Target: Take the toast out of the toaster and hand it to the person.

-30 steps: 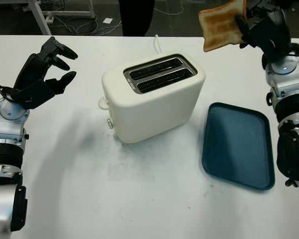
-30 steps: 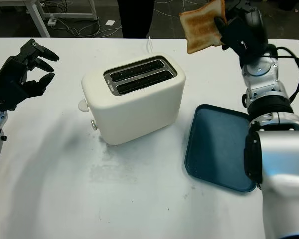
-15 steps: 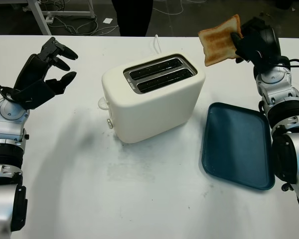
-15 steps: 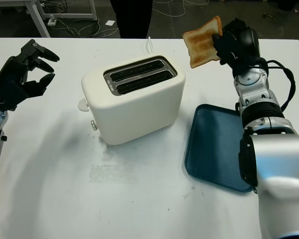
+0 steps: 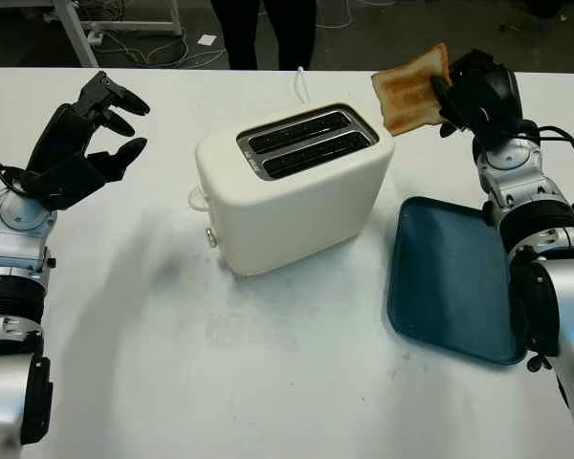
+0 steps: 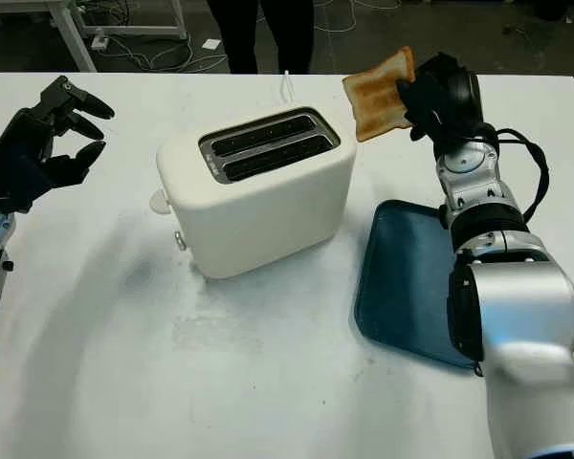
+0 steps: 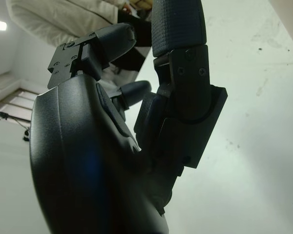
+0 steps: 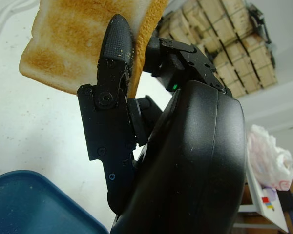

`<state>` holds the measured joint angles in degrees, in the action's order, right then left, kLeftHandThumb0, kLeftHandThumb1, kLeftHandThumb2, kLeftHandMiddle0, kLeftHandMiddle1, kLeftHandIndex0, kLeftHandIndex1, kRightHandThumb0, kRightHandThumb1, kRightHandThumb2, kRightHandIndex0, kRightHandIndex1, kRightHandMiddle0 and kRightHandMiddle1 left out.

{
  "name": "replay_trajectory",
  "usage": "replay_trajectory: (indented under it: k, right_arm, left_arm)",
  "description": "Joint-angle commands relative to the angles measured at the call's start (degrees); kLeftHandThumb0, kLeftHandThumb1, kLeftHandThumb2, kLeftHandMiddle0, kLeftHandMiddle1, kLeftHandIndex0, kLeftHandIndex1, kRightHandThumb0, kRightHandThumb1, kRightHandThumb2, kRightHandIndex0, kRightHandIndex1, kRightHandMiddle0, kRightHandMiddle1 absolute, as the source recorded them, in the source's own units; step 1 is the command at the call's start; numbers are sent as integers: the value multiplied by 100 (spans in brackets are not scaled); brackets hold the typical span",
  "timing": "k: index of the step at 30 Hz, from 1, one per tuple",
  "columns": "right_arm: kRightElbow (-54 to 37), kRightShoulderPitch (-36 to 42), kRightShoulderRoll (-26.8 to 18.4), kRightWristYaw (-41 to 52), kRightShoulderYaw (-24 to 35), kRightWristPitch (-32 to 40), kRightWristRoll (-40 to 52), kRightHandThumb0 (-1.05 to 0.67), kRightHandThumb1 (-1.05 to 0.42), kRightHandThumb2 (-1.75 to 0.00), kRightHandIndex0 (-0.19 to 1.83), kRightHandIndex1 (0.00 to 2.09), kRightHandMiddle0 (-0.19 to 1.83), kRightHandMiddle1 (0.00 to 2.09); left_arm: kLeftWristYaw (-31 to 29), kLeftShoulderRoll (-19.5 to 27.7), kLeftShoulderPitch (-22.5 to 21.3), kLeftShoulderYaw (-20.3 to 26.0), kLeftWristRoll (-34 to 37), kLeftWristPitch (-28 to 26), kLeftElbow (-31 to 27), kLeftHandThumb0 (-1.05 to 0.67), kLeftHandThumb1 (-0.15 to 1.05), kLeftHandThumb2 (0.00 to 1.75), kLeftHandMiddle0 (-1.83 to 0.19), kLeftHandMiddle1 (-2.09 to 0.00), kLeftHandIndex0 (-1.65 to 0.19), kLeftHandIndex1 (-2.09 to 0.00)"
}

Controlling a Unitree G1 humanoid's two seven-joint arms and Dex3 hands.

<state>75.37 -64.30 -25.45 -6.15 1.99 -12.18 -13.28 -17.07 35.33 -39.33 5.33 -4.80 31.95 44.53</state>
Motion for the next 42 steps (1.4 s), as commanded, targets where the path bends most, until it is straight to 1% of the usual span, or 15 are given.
replay_trajectory:
  k: [1,6,18,23,29,34,38,42]
  right_arm:
    - [32,39,48,2,42,58,60,-33,-92,-39,86,175,61,175]
    - [41,51,92,60,124,18,156,-33,-92,-38,88,175,62,175]
    - [43,66,99,85,107,-94,122,-34,-92,-38,89,175,60,175]
    - [29,48,92,75,38,-127,60,-34,-92,-39,92,175,67,175]
    - [25,18,122,92,28,-98,89,-35,-92,-39,91,175,67,175]
    - [18,6,108,73,-25,-148,42,-35,-92,-39,95,175,73,175]
    - [21,-14,103,-7,-87,-96,-15,-35,-92,-38,94,175,73,175]
    - [22,-65,114,-88,-118,13,-44,-34,-92,-38,93,175,72,175]
  left_arm:
    - [4,20,32,29,36,68,-21,-105,92,58,0,-166,0,-148]
    - [-28,9,38,30,59,-66,-64,-105,92,56,0,-167,0,-150]
    - [-36,-17,56,61,124,-73,-44,-105,92,55,0,-169,0,-153]
    - [-75,-26,66,79,169,-130,-75,-105,92,53,0,-169,0,-154]
    - [-20,-2,72,61,84,-127,-124,-105,92,55,0,-173,0,-157]
    - [-87,-17,26,71,134,-38,5,-105,92,54,0,-170,0,-154]
    - [-8,7,40,34,32,-96,-53,-105,92,57,0,-173,0,-157]
    - [-44,-6,29,62,92,-100,-41,-105,92,55,0,-173,0,-157]
